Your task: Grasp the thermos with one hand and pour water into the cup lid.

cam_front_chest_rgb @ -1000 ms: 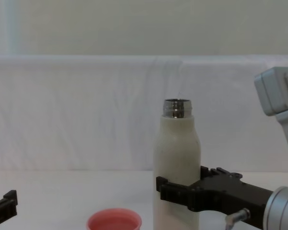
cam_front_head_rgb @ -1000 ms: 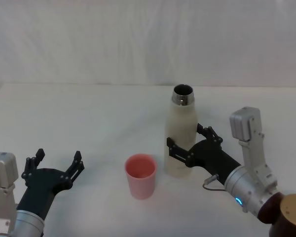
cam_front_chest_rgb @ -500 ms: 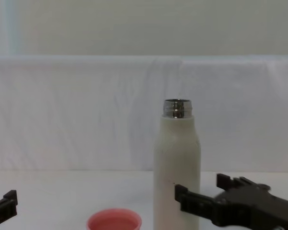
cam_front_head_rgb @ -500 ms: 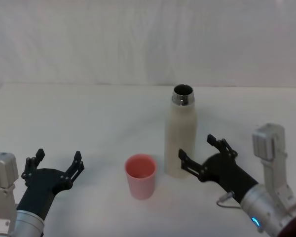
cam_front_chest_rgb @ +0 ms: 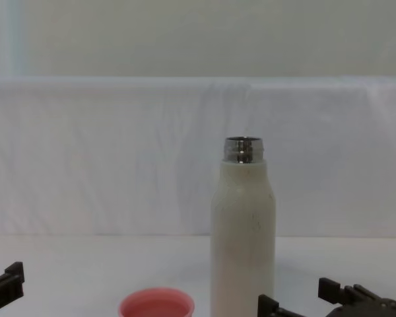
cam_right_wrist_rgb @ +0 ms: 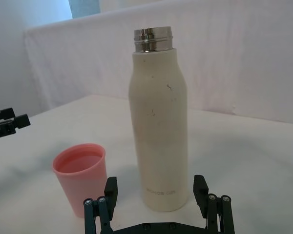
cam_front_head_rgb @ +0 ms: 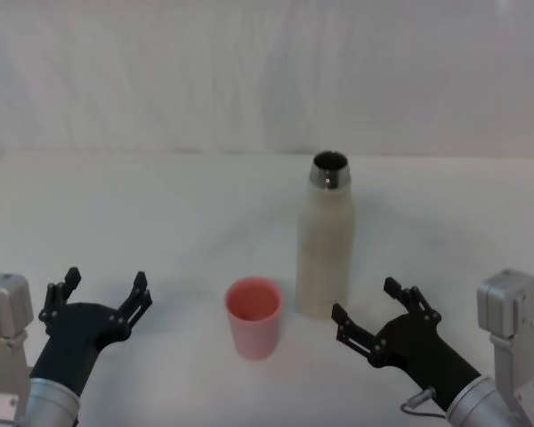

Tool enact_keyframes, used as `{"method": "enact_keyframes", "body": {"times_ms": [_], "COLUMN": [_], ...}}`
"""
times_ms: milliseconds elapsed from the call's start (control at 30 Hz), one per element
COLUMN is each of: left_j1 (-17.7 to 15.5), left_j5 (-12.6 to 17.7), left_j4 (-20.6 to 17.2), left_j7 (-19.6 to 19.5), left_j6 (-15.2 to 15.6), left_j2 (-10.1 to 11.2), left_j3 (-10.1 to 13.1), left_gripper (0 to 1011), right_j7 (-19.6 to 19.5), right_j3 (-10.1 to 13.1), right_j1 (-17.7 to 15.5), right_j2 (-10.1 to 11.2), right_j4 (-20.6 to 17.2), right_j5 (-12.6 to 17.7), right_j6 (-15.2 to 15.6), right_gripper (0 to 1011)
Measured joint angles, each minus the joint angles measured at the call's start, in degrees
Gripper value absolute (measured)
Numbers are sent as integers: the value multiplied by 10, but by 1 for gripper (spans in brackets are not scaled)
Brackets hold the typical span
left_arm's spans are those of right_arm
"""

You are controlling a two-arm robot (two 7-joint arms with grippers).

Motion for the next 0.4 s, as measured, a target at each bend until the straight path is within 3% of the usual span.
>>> {"method": "enact_keyframes", "body": {"times_ms": [400], "left_j1": [0], "left_j5": [0], "left_j4": [0], "left_j7": [0], "left_j6": [0], "left_j2": [0], "left_j3": [0], "left_gripper": [1001], "right_j7": [0], "right_j3": [-1], "right_j1": [3], "right_j2": [0], "right_j4": [0], "right_j5": [-1], "right_j6": [3], "right_gripper": [1001]}}
